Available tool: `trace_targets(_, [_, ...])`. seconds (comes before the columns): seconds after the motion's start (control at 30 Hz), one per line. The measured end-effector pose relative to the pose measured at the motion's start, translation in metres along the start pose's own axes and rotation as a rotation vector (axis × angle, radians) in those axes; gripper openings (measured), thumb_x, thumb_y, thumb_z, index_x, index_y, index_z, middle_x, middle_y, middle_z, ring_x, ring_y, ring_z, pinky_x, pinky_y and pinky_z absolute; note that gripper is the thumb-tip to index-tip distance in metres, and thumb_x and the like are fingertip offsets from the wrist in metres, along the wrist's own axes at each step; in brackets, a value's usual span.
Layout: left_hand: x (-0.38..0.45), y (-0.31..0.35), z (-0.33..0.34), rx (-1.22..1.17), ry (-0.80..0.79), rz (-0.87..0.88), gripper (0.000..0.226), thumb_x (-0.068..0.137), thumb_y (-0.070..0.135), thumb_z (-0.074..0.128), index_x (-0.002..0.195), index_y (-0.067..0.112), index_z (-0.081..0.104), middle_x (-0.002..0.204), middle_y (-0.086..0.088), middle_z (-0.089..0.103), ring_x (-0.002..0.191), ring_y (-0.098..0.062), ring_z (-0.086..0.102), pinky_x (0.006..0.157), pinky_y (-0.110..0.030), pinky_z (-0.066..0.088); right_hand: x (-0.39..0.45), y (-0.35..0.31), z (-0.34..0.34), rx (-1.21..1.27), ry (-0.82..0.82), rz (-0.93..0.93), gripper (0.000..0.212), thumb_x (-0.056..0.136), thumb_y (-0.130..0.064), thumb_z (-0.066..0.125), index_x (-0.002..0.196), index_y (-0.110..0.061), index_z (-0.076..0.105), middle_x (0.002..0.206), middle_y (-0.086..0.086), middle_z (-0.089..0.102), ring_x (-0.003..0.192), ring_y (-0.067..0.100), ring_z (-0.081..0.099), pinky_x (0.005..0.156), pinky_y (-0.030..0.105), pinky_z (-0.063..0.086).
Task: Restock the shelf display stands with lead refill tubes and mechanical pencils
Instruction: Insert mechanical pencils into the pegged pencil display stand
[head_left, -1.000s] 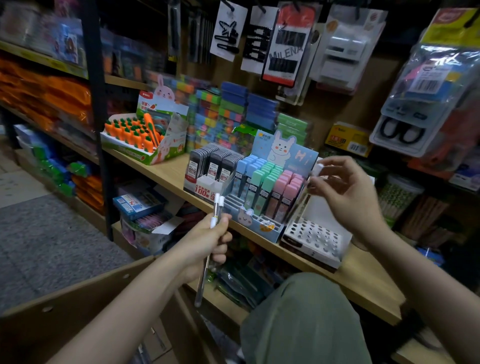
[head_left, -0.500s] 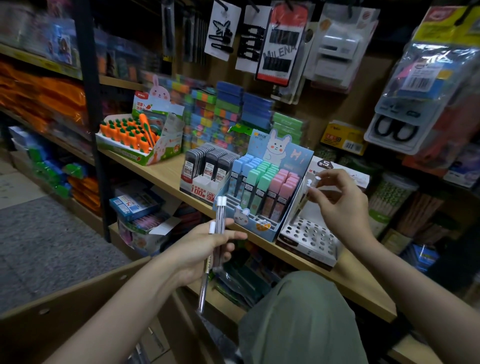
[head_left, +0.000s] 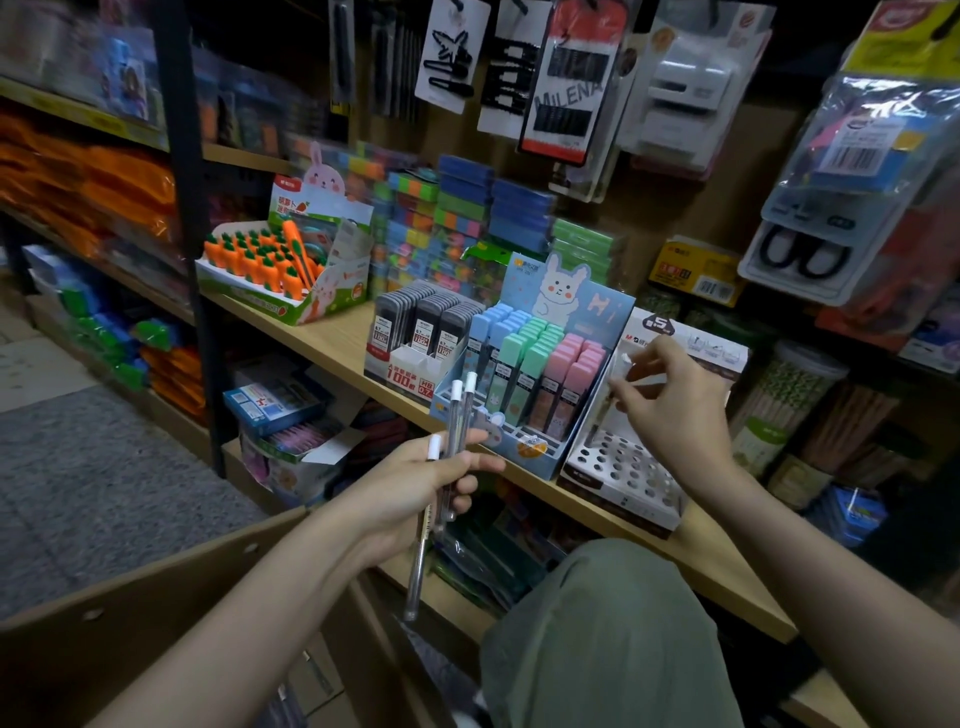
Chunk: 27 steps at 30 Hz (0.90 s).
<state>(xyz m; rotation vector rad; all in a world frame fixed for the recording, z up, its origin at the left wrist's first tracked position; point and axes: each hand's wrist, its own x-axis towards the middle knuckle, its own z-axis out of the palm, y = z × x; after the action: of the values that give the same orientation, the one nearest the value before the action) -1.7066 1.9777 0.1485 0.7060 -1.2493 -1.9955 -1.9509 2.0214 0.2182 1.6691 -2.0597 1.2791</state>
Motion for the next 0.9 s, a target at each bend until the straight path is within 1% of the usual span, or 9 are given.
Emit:
trace_targets(0.17, [-0.005, 0.005, 0.002, -0.056, -0.116, 0.009, 0.027, 0.1, 0.008, 0.045, 0.125, 0.011, 0.058, 0.106, -0.01, 0.072, 0.064, -0.009, 0.057, 0.058, -0.023, 0.051, -0.007, 0.0, 0.001, -0.088, -0.04, 0.0, 0.017, 0.086, -0.022, 0.072, 0.094, -0.021, 0.057, 0.081, -0.014, 0.062, 0.068, -0.002, 0.061, 0.067, 0.033, 0.059])
trace_targets(0.3, [-0.008, 0.008, 0.003, 0.006, -0.191, 0.02, 0.031, 0.101, 0.014, 0.045, 0.129, 0.019, 0.057, 0.109, -0.006, 0.072, 0.064, -0.007, 0.057, 0.058, -0.02, 0.048, -0.016, -0.006, -0.007, -0.122, 0.009, -0.044, 0.037, 0.087, -0.029, 0.071, 0.121, -0.025, 0.059, 0.106, -0.004, 0.056, 0.07, 0.003, 0.058, 0.072, 0.024, 0.049])
trace_targets(0.37, [-0.009, 0.007, 0.004, 0.039, -0.234, 0.034, 0.032, 0.1, 0.016, 0.046, 0.129, 0.018, 0.058, 0.109, -0.005, 0.071, 0.064, -0.007, 0.055, 0.059, -0.021, 0.044, -0.023, -0.02, -0.008, -0.004, -0.037, -0.09, 0.039, 0.088, -0.029, 0.069, 0.125, -0.028, 0.058, 0.102, -0.009, 0.057, 0.078, 0.006, 0.06, 0.072, 0.023, 0.051])
trace_targets(0.5, [-0.013, 0.009, 0.011, 0.083, -0.276, 0.037, 0.032, 0.1, 0.016, 0.046, 0.13, 0.012, 0.054, 0.109, -0.005, 0.07, 0.065, -0.007, 0.051, 0.061, -0.021, 0.041, -0.035, -0.06, 0.005, 0.324, -0.33, -0.074, 0.038, 0.087, -0.027, 0.07, 0.123, -0.027, 0.06, 0.091, -0.01, 0.07, 0.086, -0.001, 0.066, 0.078, 0.018, 0.054])
trace_targets(0.63, [-0.019, 0.018, 0.021, 0.196, -0.324, 0.059, 0.033, 0.102, 0.017, 0.042, 0.132, 0.004, 0.047, 0.087, 0.005, 0.072, 0.067, -0.008, 0.055, 0.062, -0.019, 0.046, -0.039, -0.077, 0.01, 0.478, -0.33, -0.003, 0.029, 0.082, -0.022, 0.076, 0.108, -0.021, 0.063, 0.082, -0.001, 0.072, 0.079, 0.008, 0.07, 0.076, 0.023, 0.056])
trace_targets(0.7, [-0.021, 0.019, 0.025, 0.148, -0.278, 0.067, 0.032, 0.101, 0.014, 0.042, 0.131, 0.007, 0.051, 0.101, -0.002, 0.073, 0.081, -0.013, 0.066, 0.074, -0.024, 0.055, -0.039, -0.073, 0.006, 0.579, -0.328, 0.029, 0.023, 0.082, -0.017, 0.075, 0.103, -0.019, 0.064, 0.078, -0.003, 0.072, 0.076, 0.007, 0.07, 0.077, 0.025, 0.057])
trace_targets(0.77, [-0.02, 0.019, 0.028, 0.087, -0.17, 0.068, 0.031, 0.101, 0.014, 0.043, 0.129, 0.018, 0.057, 0.115, -0.005, 0.071, 0.102, -0.019, 0.068, 0.088, -0.032, 0.057, -0.034, -0.061, -0.006, 0.619, -0.298, 0.056, 0.028, 0.084, -0.014, 0.072, 0.11, -0.018, 0.063, 0.079, 0.0, 0.073, 0.081, 0.011, 0.071, 0.083, 0.034, 0.057])
trace_targets(0.8, [-0.02, 0.018, 0.027, 0.114, -0.102, 0.08, 0.031, 0.101, 0.016, 0.043, 0.127, 0.023, 0.058, 0.115, -0.003, 0.071, 0.104, -0.019, 0.068, 0.087, -0.035, 0.057, -0.03, -0.052, -0.015, 0.612, -0.259, 0.063, 0.033, 0.085, -0.014, 0.071, 0.114, -0.023, 0.06, 0.081, 0.001, 0.074, 0.082, 0.013, 0.072, 0.083, 0.037, 0.057])
trace_targets(0.9, [-0.019, 0.014, 0.022, 0.341, 0.058, 0.14, 0.028, 0.103, 0.024, 0.04, 0.124, 0.033, 0.056, 0.086, -0.002, 0.07, 0.063, -0.015, 0.06, 0.061, -0.029, 0.048, -0.015, -0.016, -0.047, 0.468, -0.076, -0.008, 0.041, 0.088, -0.013, 0.07, 0.113, -0.038, 0.049, 0.082, -0.002, 0.072, 0.076, 0.008, 0.072, 0.073, 0.031, 0.06])
